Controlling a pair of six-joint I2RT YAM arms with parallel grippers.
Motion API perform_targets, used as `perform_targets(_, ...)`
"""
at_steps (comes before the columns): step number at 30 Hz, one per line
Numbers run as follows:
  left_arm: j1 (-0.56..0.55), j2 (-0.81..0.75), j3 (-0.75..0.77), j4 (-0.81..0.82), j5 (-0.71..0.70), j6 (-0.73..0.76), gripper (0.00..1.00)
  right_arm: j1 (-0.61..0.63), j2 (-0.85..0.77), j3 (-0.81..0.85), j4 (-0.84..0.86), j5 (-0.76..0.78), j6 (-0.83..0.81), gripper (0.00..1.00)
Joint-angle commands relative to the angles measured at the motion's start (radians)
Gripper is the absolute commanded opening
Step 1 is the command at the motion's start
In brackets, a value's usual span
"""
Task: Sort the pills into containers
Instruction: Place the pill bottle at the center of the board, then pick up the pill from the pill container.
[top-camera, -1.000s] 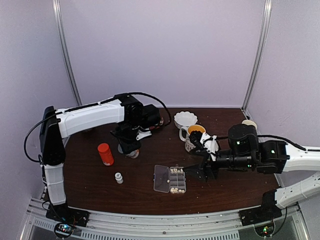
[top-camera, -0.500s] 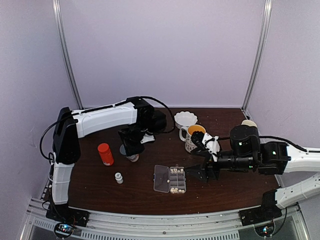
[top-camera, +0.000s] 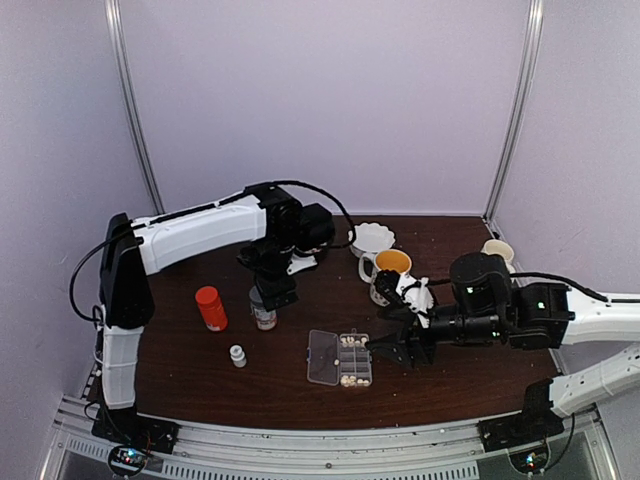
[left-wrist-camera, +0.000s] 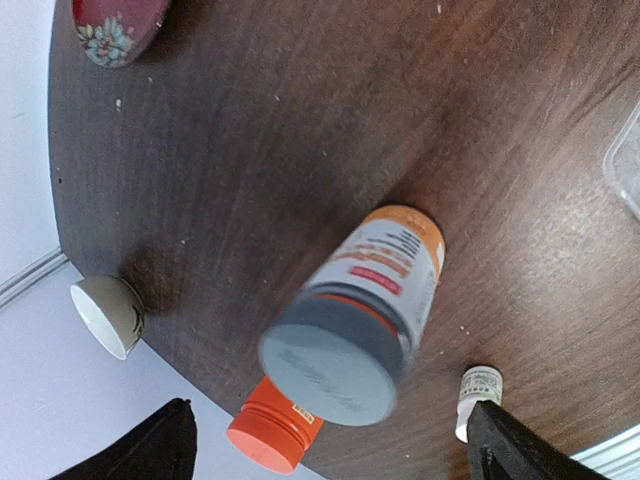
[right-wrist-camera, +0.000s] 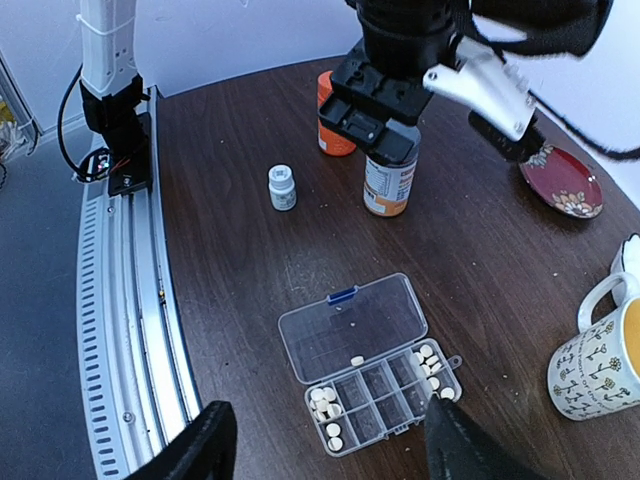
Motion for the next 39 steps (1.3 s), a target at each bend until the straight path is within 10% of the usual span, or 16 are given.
perform_targets(1,0.002,-0.19,-0.052,0.189,0.061,-0.048,0.98,-0.001,0.049,0.057,-0.065,0.016,0.011,0.59)
perform_targets(21,0.0,-0.75,-0.711,0.763,0.303,-0.53,0.98,-0.001,0.534,0.342,-0.281,0.056,-0.206,0.29)
perform_targets(39,0.122,-0.913,-0.757,0.719,0.273,-0.482,0.97,-0.001,0.788,0.494,-0.332,0.129,-0.338,0.22)
